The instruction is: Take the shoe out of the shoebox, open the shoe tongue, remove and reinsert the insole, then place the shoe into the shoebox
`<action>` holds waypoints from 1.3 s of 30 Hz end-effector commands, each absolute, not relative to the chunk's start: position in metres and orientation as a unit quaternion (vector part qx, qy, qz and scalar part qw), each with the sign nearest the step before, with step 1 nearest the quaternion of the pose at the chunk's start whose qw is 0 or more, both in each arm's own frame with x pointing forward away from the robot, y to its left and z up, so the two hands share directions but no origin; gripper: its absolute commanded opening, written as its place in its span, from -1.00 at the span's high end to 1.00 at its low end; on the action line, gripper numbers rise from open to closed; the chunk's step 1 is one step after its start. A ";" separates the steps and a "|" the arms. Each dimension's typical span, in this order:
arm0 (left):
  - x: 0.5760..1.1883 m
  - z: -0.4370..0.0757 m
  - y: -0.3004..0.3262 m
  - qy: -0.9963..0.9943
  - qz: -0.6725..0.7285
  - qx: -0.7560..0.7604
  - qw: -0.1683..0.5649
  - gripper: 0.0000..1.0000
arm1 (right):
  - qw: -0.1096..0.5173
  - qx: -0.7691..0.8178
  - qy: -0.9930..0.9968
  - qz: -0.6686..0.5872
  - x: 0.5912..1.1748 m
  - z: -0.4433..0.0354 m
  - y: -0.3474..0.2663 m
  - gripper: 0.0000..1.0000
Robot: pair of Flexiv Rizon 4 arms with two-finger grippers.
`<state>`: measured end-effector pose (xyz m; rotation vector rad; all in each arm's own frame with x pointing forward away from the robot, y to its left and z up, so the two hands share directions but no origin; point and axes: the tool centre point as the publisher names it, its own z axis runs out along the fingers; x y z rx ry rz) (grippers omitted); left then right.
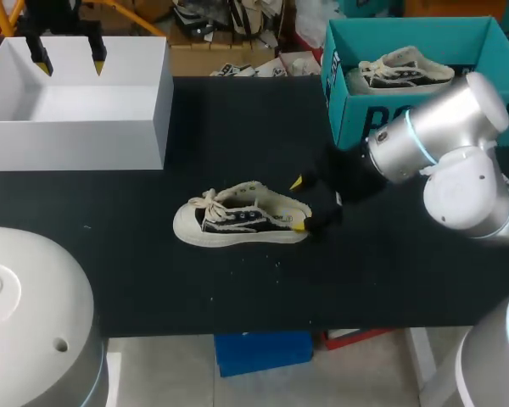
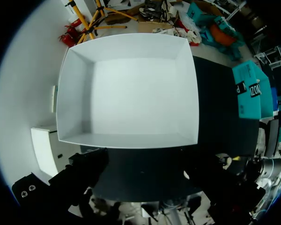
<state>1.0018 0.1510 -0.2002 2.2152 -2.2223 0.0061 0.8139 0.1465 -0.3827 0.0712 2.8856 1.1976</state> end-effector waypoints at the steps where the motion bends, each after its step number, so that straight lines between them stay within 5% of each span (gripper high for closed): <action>1: 1.001 -0.200 0.150 -0.708 0.000 0.707 0.001 -1.00 | 0.008 0.025 0.918 0.395 0.816 -0.398 0.148 -1.00; 39: 1.001 -0.200 0.150 -0.708 0.000 0.707 0.001 -1.00 | -0.006 0.035 0.893 0.448 0.821 -0.440 0.164 -1.00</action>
